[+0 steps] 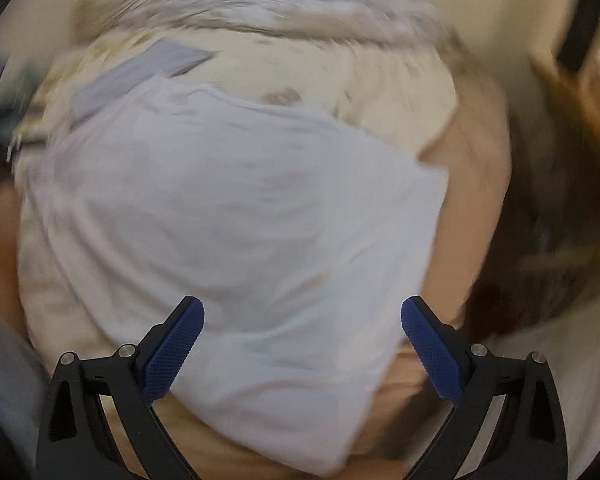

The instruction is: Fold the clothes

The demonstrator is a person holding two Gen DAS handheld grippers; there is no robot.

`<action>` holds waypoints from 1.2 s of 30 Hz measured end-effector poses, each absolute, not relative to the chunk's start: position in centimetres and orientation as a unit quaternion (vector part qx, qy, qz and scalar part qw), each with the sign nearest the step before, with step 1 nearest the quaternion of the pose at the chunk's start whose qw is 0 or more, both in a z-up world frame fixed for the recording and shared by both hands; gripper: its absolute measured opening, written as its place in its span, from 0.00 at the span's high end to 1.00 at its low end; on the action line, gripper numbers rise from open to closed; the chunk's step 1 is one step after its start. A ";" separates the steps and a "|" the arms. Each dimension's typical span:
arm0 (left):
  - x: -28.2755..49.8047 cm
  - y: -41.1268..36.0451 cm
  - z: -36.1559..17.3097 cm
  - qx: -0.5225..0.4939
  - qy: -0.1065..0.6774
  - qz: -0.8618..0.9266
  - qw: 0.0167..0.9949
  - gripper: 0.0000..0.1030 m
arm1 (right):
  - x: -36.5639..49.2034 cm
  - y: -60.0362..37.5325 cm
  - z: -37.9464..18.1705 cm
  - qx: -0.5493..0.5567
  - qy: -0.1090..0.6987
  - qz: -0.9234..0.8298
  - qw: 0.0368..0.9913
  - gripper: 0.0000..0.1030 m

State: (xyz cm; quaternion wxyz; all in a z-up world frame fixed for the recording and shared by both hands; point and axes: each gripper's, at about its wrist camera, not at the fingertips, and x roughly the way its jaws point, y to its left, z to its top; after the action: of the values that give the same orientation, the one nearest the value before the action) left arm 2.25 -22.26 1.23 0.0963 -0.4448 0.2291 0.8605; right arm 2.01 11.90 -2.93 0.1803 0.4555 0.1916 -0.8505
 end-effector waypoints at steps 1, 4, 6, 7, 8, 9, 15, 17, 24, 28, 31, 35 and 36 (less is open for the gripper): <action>2.8 -22.0 0.9 -0.433 0.266 0.854 0.111 0.21 | 2.6 12.8 -4.1 0.424 0.237 -0.852 0.193 0.03; 4.1 -20.7 -1.0 -0.387 0.367 0.832 0.152 0.21 | 5.1 9.1 -4.5 0.408 0.355 -0.812 0.221 0.03; 6.2 -19.8 -2.5 -0.340 0.447 0.808 0.177 0.21 | 8.6 7.7 -5.5 0.397 0.426 -0.777 0.239 0.09; 7.9 -19.8 -3.2 -0.314 0.487 0.793 0.185 0.21 | 10.1 7.3 -6.4 0.394 0.463 -0.754 0.248 0.11; 9.5 -19.8 -3.8 -0.288 0.525 0.777 0.193 0.21 | 10.1 6.5 -7.5 0.389 0.495 -0.736 0.247 0.15; 10.9 -20.3 -4.1 -0.273 0.551 0.765 0.193 0.21 | 10.8 6.1 -8.3 0.379 0.529 -0.718 0.247 0.21; 11.3 -20.2 -8.1 -0.244 0.627 0.719 0.176 0.21 | 12.4 5.2 -13.4 0.356 0.640 -0.650 0.204 0.30; 11.0 -20.2 -8.8 -0.242 0.627 0.721 0.171 0.21 | 13.1 5.1 -13.9 0.355 0.651 -0.643 0.193 0.30; 10.6 -19.9 -11.1 -0.229 0.654 0.698 0.181 0.21 | 12.7 4.5 -15.5 0.341 0.670 -0.640 0.160 0.25; 10.2 -19.4 -12.2 -0.198 0.681 0.685 0.169 0.18 | 11.0 5.1 -15.6 0.312 0.681 -0.646 0.146 0.19; 10.5 -19.3 -11.9 -0.189 0.684 0.686 0.159 0.18 | 10.6 5.6 -14.6 0.317 0.667 -0.660 0.139 0.19; 11.1 -19.4 -9.6 -0.217 0.656 0.692 0.210 0.22 | 10.2 6.0 -13.4 0.337 0.637 -0.678 0.143 0.21; 11.0 -19.6 -9.4 -0.229 0.657 0.685 0.218 0.22 | 10.2 5.8 -13.5 0.336 0.639 -0.677 0.145 0.21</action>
State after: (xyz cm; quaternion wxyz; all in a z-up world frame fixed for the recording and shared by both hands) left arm 11.02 -19.59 -9.44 0.2176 -0.2290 0.6565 0.6850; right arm 10.22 5.84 -13.50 0.1451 0.3356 0.6385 -0.6772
